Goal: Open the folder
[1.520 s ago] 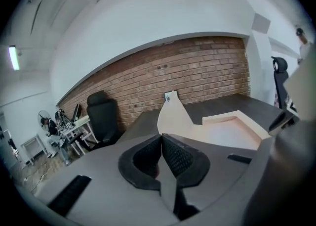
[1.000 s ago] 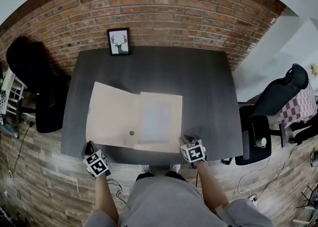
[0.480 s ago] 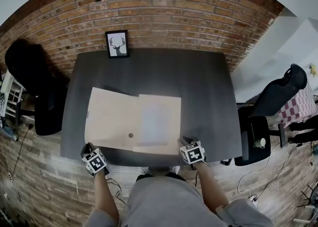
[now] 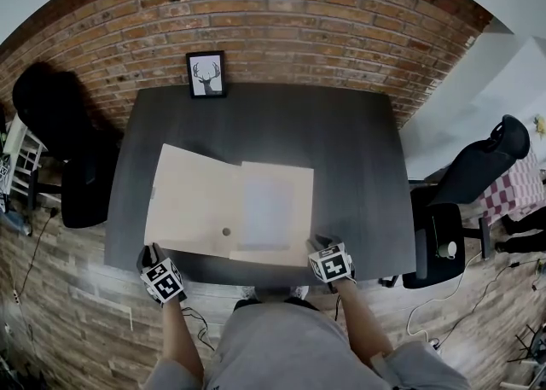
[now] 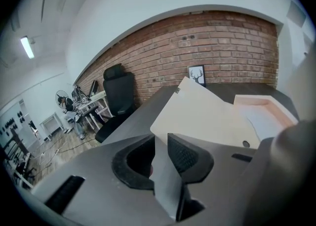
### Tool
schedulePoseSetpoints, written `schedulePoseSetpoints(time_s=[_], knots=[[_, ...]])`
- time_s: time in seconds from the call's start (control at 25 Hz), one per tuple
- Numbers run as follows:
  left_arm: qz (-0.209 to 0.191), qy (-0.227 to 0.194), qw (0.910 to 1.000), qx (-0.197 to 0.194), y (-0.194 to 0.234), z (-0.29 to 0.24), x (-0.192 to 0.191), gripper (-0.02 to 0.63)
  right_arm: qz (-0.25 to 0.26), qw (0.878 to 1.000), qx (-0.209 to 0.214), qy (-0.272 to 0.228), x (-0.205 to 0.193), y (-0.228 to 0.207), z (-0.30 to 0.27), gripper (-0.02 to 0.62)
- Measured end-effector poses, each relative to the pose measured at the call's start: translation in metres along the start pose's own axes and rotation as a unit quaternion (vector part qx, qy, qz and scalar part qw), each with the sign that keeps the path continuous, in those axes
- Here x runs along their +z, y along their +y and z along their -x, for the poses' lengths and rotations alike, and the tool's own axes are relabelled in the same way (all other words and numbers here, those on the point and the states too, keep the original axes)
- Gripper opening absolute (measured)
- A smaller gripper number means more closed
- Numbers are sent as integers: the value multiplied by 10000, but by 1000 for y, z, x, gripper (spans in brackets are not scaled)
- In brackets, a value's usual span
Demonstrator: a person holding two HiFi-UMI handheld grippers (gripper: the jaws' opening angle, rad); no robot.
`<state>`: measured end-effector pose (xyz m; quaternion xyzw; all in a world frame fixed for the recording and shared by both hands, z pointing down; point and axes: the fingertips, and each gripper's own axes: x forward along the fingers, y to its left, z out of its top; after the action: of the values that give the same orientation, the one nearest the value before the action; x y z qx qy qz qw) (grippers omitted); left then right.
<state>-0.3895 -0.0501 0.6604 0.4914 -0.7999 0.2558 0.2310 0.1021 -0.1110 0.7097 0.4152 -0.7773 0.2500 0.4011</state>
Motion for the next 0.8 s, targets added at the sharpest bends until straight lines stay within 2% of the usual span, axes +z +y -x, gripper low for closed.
schedulePoseSetpoints(time_s=[0.12,0.24,0.44,0.64,0.68,0.8], knots=[[-33,-26,9999,121,4,5,1,83,29,10000,-17,-4,0,2,-1,89],[-72,-50,9997,206,6,14,0,58,54,10000,-26,0,1,2,-1,87],[-135,130,9998,-6,-10,31,-25,30,97,9999,-62,-7,1,2,0,83],[-329,462,9959,-699,-58,50,-58,7,187,9997,-170,-79,2,5,1,61],[-357,462,9943,-891,-71,53,-60,5,211,9994,-229,-140,4,5,3,27],[-379,373,9878,-1464,-110,64,-59,3,231,9985,-300,-402,17,7,11,3]])
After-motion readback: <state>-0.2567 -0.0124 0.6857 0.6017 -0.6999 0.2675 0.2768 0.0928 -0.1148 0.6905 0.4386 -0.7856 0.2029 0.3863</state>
